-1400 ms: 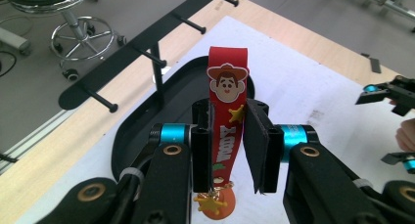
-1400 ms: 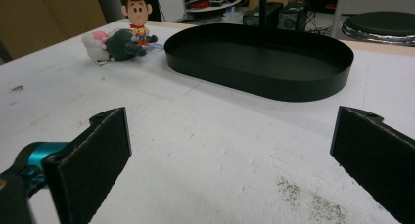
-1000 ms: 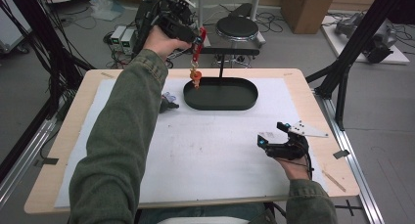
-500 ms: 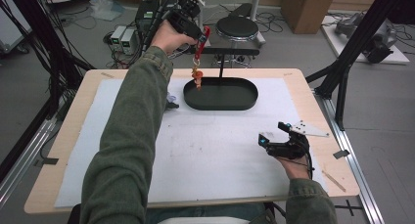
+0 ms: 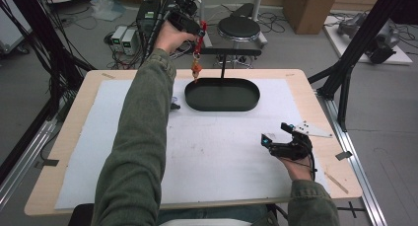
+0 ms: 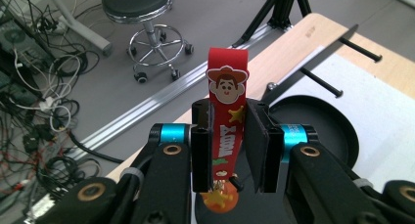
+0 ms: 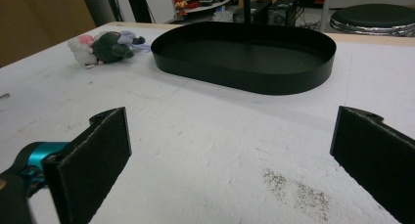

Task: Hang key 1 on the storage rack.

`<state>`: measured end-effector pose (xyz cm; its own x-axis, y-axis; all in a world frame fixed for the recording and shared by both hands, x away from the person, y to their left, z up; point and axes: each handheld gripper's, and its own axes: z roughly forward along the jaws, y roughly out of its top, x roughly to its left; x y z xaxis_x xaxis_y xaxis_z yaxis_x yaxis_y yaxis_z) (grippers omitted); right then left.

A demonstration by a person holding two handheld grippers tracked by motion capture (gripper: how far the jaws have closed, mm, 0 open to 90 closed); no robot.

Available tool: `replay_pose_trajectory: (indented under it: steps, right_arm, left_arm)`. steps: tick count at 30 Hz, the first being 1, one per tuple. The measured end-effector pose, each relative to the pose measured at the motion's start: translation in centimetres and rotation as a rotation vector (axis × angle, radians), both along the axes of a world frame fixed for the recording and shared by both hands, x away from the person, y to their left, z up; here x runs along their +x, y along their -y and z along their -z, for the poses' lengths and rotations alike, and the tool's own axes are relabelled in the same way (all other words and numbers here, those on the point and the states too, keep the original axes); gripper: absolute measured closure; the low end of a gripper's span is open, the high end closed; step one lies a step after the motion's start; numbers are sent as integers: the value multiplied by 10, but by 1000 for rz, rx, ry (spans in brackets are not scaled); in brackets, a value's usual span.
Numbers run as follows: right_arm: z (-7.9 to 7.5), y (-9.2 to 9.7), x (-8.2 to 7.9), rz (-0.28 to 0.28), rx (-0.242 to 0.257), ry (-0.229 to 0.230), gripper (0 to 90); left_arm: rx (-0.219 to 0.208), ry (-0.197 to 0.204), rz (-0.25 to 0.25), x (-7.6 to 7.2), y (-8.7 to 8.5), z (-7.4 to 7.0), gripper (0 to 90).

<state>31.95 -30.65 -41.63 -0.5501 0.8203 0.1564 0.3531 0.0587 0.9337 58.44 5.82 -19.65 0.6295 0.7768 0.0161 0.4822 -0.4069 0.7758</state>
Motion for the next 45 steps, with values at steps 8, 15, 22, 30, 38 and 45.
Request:
replay_pose_trajectory:
  steps: [8,15,22,30,38,45]
  right_arm:
    - [1,1,3,-2,-9,-8,6]
    - [1,-2,4,-5,-22,-14,6]
    - [1,-2,4,-11,-36,-3,6]
    - [0,-6,3,-24,-53,-4,6]
    - [1,-10,4,-37,-80,-3,6]
    - [0,-11,3,-36,-76,-5,6]
  left_arm:
    - [-136,-29,70,3,-1,7,492]
    - [-84,38,202,-12,-1,4,47]
    - [-137,66,272,-34,-15,5,17]
    - [-133,61,216,-50,-44,17,17]
    - [-112,81,249,-74,-59,21,17]
    - [-47,104,236,-88,-70,23,17]
